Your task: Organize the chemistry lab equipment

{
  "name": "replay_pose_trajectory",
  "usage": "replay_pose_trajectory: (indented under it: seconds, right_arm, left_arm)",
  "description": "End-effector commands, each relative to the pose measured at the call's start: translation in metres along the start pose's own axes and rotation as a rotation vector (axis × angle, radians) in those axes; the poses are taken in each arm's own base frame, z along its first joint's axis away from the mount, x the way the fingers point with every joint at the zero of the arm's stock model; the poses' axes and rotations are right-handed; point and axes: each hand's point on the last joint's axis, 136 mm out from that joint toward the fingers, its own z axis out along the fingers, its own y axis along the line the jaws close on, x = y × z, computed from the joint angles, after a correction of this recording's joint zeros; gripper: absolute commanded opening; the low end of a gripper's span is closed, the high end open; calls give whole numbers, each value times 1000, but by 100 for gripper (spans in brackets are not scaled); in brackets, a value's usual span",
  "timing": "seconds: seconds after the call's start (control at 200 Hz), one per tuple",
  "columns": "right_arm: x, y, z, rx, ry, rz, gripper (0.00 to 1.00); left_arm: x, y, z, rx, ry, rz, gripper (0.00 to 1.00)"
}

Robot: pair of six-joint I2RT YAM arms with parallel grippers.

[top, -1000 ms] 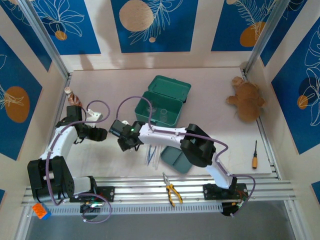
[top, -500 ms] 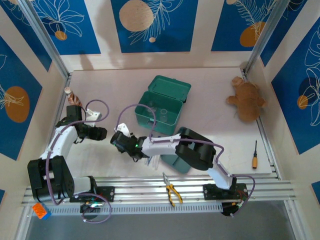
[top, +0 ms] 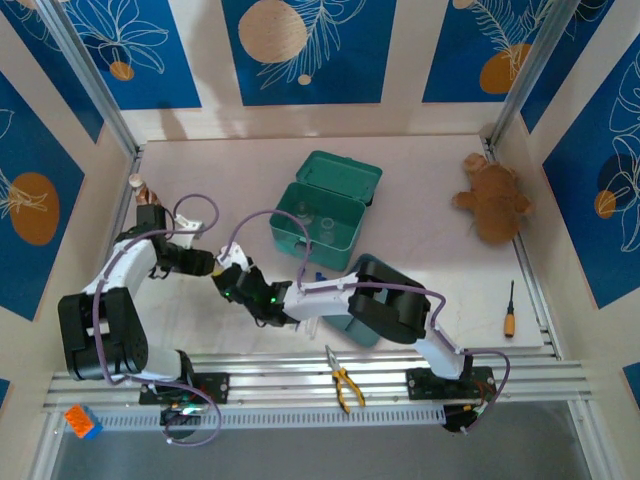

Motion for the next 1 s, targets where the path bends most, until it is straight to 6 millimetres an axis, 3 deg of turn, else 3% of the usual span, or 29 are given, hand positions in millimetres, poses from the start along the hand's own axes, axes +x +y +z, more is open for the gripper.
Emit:
replay_pose_trajectory:
  seconds: [0.0, 0.295, 0.61, 0.995]
  right_arm:
    - [5, 1, 6, -2, -64, -5, 53]
    - [27, 14, 7, -42, -77, -10, 54]
    - [41, 11, 5, -48, -76, -12, 56]
    - [48, 14, -9, -46, -86, -54, 60]
  left_arm:
    - [-5, 5, -4, -2, 5, -42, 65]
    - [5, 4, 4, 21, 61, -52, 65]
    - [11, 2, 11, 33, 82, -65, 65]
    - [14, -6, 14, 43, 104, -39, 64]
